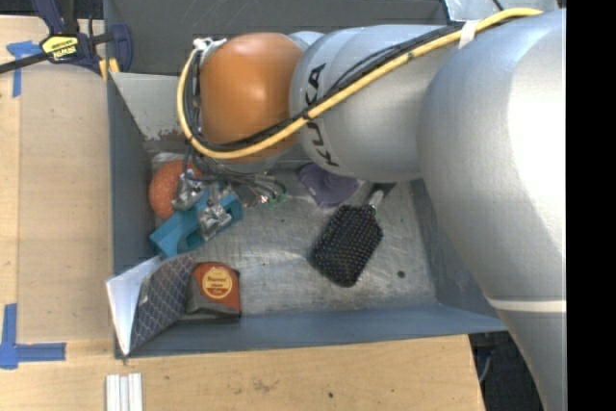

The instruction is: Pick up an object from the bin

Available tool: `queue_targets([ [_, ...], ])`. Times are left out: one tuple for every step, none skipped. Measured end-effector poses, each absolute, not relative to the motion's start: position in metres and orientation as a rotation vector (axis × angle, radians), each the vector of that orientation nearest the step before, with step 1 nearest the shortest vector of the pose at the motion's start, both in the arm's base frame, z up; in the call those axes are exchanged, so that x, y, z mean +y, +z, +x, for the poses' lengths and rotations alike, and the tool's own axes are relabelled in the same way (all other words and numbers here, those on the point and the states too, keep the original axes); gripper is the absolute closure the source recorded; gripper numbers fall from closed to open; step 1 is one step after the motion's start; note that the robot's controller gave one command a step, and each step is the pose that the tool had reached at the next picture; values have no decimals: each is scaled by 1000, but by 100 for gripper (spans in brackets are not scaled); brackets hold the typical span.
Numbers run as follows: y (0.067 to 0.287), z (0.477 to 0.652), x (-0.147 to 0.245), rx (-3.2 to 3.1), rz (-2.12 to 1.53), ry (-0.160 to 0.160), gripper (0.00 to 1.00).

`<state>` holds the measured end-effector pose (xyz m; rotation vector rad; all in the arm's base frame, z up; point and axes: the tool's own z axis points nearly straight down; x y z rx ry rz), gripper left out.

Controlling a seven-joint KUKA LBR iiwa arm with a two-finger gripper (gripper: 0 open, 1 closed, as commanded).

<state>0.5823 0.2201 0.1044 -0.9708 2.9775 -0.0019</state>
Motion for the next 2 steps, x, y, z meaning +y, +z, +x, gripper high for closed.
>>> queue_targets([
  [118,580,221,2983,-974,0,100],
  [127,581,221,2983,-974,0,100],
])
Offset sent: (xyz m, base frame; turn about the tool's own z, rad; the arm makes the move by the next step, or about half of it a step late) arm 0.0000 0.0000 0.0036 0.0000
